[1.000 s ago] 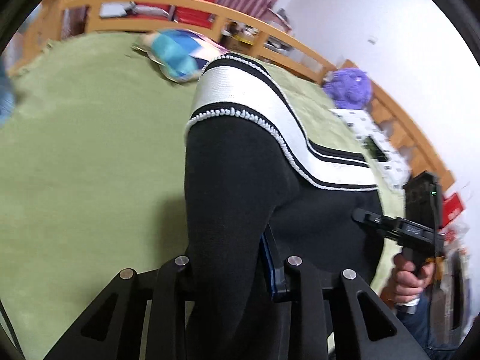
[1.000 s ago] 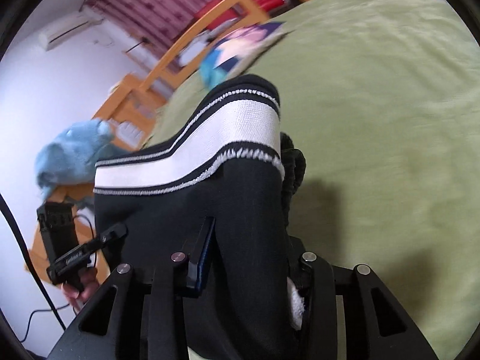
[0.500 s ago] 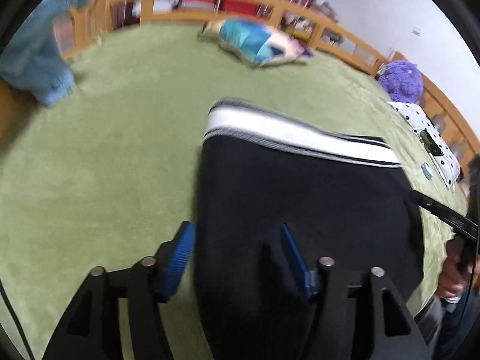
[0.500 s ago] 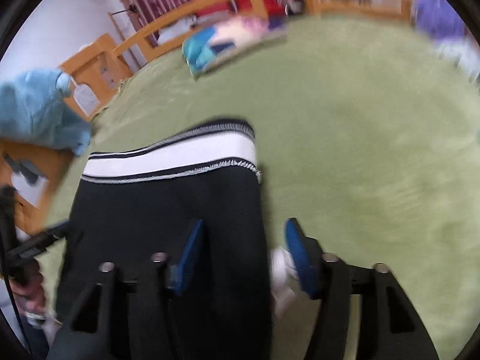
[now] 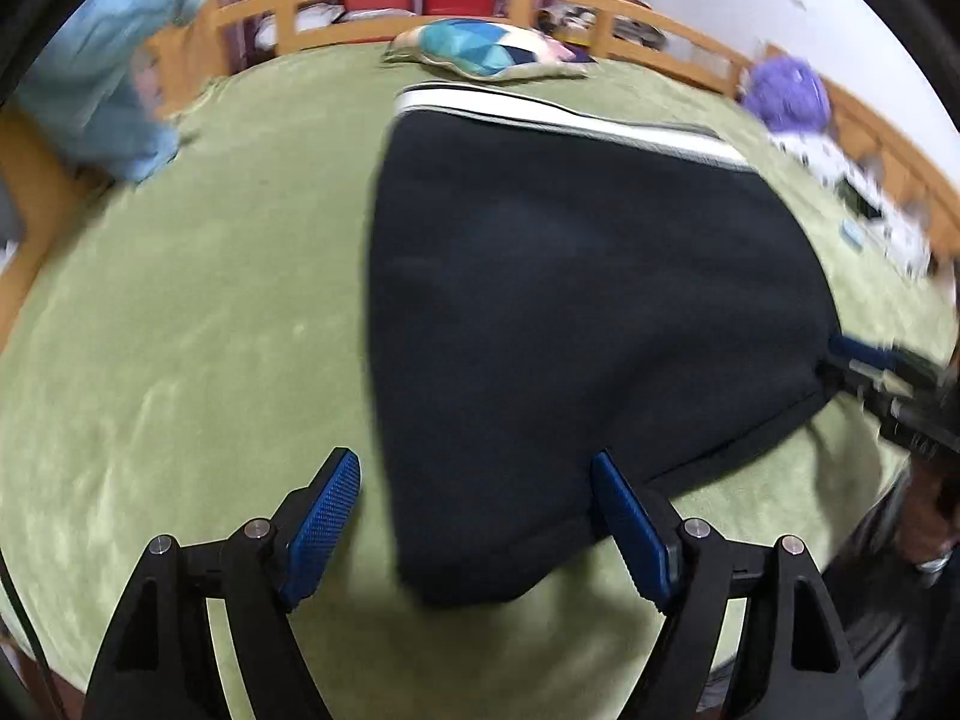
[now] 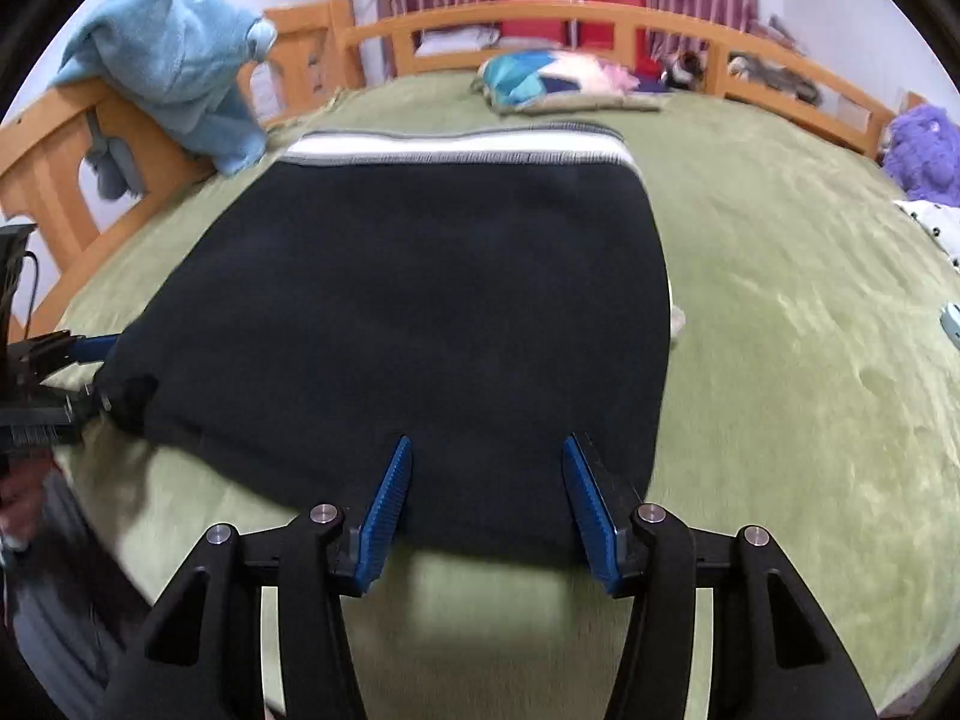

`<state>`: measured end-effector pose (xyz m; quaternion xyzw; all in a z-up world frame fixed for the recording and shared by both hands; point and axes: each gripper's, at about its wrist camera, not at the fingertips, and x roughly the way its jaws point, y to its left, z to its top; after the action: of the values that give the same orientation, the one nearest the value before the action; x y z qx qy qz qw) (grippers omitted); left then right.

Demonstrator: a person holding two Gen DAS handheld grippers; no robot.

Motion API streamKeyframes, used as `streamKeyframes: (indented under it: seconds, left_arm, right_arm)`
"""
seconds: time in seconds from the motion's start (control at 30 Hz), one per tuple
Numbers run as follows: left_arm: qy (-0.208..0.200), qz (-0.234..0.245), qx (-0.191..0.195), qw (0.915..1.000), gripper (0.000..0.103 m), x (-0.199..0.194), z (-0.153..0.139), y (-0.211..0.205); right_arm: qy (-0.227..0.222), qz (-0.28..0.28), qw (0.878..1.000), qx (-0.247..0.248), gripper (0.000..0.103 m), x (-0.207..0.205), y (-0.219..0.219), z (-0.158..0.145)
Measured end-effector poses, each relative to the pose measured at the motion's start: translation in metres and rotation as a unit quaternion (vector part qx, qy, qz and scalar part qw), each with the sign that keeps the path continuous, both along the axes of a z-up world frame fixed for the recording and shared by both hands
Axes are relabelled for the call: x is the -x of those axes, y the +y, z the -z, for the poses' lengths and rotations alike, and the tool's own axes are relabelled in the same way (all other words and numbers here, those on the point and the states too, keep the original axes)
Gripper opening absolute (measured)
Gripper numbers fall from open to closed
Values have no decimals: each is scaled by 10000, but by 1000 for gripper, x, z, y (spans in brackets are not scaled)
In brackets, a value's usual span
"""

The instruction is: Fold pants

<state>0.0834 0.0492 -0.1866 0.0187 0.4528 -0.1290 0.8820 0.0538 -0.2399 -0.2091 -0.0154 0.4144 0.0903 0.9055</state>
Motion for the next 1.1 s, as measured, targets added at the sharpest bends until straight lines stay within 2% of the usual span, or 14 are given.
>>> streamKeyframes:
  seconds: [0.07, 0.13, 0.17, 0.2, 0.23, 0.37, 0.47, 0.53, 0.6, 0.67, 0.7, 0.8, 0.93, 1.1]
  left_arm:
    - [-314, -70, -104, 9994, 78, 1, -14, 7]
    - [-460, -53, -74, 9989, 77, -10, -28, 5]
    - [-479, -23, 22, 9988, 77, -19, -34, 2]
    - [-494, 2, 79, 9987, 78, -26, -38, -2]
    - [-520, 33, 117, 9986, 77, -36, -41, -7]
    - [-634, 190, 323, 9973, 78, -86, -49, -36]
    - [-565, 190, 347, 9976, 78, -126, -39, -56]
    - [-423, -16, 100, 9991, 77, -152, -17, -63]
    - [-119, -114, 242, 9996, 77, -171, 2, -59]
    - [-208, -195, 423, 9987, 77, -172, 6, -52]
    - [-249, -160, 416, 9987, 77, -170, 5, -53]
    - [-307, -167, 215, 9992, 77, -166, 9, -58]
    - [-334, -205, -62, 9992, 79, -161, 8, -63]
    - [-153, -325, -50, 9993, 79, -147, 7, -49]
  right_arm:
    - [-129, -104, 9998, 54, 52, 8, -5, -9]
    - [-351, -12, 9992, -201, 54, 7, -15, -24]
    - [-506, 101, 9979, -398, 60, 1, -21, -34]
    - [-642, 192, 9960, -584, 65, -10, -27, -43]
    - [-713, 234, 9949, -675, 65, -18, -29, -48]
    - [-920, 420, 9934, -538, 65, -83, -23, -66]
    - [-814, 275, 9952, -476, 65, -131, -10, -58]
    - [-482, 189, 9982, -308, 65, -163, -5, -34]
    - [-416, 220, 9988, -162, 66, -176, -7, -14]
    - [-534, 184, 9974, -452, 64, -174, -20, -12]
    - [-559, 287, 9967, -521, 60, -174, -27, -12]
    - [-441, 411, 9957, -709, 60, -179, -36, -7]
    - [-560, 444, 9968, -361, 59, -171, -26, -9]
    - [-484, 528, 9957, -592, 61, -164, -36, -9]
